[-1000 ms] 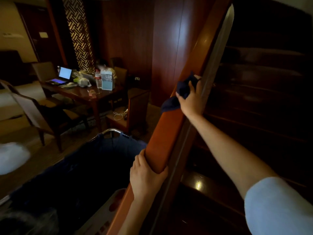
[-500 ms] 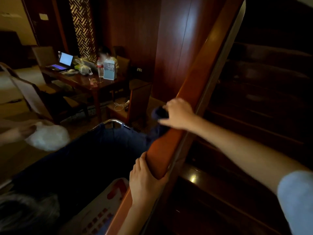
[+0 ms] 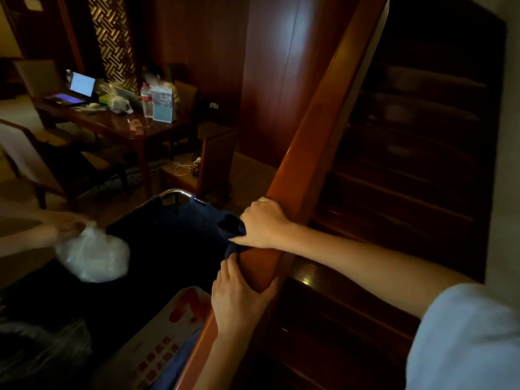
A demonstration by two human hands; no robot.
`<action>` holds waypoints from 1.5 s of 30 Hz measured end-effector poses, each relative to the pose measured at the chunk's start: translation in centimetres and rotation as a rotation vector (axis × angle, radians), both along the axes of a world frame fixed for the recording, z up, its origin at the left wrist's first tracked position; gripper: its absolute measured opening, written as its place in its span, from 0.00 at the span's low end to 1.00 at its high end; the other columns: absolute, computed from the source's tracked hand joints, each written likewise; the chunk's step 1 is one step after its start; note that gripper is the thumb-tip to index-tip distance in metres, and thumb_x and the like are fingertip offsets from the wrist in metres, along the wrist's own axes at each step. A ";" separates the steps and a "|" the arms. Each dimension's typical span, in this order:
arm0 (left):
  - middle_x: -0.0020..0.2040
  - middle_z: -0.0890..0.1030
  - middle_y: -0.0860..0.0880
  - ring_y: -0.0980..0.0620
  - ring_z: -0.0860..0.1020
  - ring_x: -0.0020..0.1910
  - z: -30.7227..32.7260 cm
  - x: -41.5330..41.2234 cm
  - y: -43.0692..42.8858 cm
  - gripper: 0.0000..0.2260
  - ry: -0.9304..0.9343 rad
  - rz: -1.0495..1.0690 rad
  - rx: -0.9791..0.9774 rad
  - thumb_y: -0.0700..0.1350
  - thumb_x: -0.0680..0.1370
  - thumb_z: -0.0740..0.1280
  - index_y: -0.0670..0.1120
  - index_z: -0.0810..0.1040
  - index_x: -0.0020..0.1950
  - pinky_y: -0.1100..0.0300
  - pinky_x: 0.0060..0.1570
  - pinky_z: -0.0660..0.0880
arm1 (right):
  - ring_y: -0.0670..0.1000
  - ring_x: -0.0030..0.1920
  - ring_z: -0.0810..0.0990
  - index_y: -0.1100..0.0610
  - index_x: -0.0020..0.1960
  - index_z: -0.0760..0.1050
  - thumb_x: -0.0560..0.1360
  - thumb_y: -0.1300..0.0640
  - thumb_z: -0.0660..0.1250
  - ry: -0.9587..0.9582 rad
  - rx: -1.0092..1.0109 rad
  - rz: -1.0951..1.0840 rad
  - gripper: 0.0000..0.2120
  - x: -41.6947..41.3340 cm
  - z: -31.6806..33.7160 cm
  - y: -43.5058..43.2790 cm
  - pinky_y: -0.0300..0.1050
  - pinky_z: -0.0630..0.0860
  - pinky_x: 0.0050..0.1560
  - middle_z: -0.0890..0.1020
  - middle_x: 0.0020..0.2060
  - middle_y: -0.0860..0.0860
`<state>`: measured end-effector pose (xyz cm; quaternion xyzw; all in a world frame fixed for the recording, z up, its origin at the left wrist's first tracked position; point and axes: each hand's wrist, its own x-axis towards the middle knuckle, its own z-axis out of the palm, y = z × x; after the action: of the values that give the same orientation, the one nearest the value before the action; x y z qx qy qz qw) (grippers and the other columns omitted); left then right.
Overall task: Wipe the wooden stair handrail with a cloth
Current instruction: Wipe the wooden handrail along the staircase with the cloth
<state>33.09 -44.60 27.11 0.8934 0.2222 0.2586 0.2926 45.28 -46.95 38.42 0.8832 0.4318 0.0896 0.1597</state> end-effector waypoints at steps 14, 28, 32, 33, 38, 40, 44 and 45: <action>0.66 0.72 0.48 0.48 0.74 0.61 -0.6 -1.7 1.4 0.48 0.068 -0.184 -0.040 0.63 0.64 0.75 0.47 0.59 0.77 0.51 0.53 0.76 | 0.56 0.76 0.61 0.62 0.76 0.62 0.75 0.53 0.73 0.103 1.577 -0.416 0.35 1.4 -4.1 -3.6 0.54 0.62 0.74 0.62 0.76 0.58; 0.71 0.70 0.48 0.47 0.74 0.65 -1.2 -4.0 1.8 0.49 0.073 -0.209 -0.067 0.60 0.64 0.75 0.48 0.55 0.78 0.51 0.51 0.76 | 0.51 0.69 0.73 0.61 0.74 0.65 0.72 0.61 0.74 0.536 2.048 -0.529 0.33 -4.4 -6.8 -2.7 0.47 0.70 0.69 0.73 0.70 0.55; 0.69 0.72 0.46 0.44 0.75 0.62 -3.2 -5.8 1.7 0.47 0.021 -0.157 -0.011 0.61 0.64 0.75 0.45 0.58 0.77 0.50 0.50 0.76 | 0.51 0.66 0.76 0.62 0.72 0.68 0.74 0.58 0.73 0.571 2.062 -0.504 0.29 -6.2 -9.9 -2.6 0.45 0.73 0.66 0.77 0.66 0.55; 0.69 0.72 0.46 0.44 0.75 0.62 -4.0 -6.8 1.7 0.47 0.016 -0.147 -0.005 0.61 0.64 0.74 0.45 0.59 0.77 0.50 0.51 0.76 | 0.51 0.66 0.76 0.63 0.72 0.68 0.74 0.58 0.73 0.577 2.068 -0.477 0.29 -7.1 -11.0 -2.6 0.45 0.74 0.65 0.77 0.66 0.55; 0.70 0.70 0.47 0.44 0.73 0.65 -8.5 -11.8 2.7 0.47 -0.055 -0.136 0.064 0.61 0.65 0.74 0.45 0.58 0.77 0.50 0.56 0.74 | 0.44 0.58 0.78 0.61 0.66 0.73 0.75 0.62 0.72 0.606 2.117 -0.285 0.21 -13.0 -16.4 -2.2 0.28 0.72 0.51 0.79 0.61 0.52; 0.69 0.70 0.45 0.42 0.73 0.65 -9.9 -14.4 3.2 0.45 -0.043 -0.153 0.048 0.58 0.66 0.76 0.43 0.60 0.76 0.48 0.56 0.72 | 0.37 0.60 0.72 0.64 0.69 0.70 0.73 0.65 0.73 0.569 2.102 -0.280 0.26 -17.5 -19.7 -1.6 0.22 0.66 0.55 0.73 0.66 0.50; 0.71 0.69 0.43 0.41 0.71 0.67 -11.3 -19.2 3.7 0.46 0.006 -0.160 -0.027 0.57 0.67 0.76 0.40 0.59 0.77 0.48 0.59 0.72 | 0.26 0.61 0.63 0.65 0.73 0.63 0.72 0.67 0.74 0.484 2.004 -0.263 0.34 -23.9 -22.2 -0.4 0.16 0.57 0.57 0.67 0.68 0.47; 0.72 0.68 0.44 0.42 0.71 0.67 -11.7 -20.0 3.8 0.47 0.023 -0.152 -0.028 0.57 0.67 0.76 0.41 0.58 0.77 0.48 0.59 0.72 | 0.27 0.62 0.64 0.64 0.73 0.63 0.72 0.67 0.74 0.494 2.001 -0.265 0.34 -23.5 -21.8 -0.4 0.17 0.57 0.58 0.67 0.67 0.47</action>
<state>13.13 -40.80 15.37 0.9064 0.1606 0.2223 0.3214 21.82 -47.38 16.60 0.6462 0.0800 0.2054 -0.7307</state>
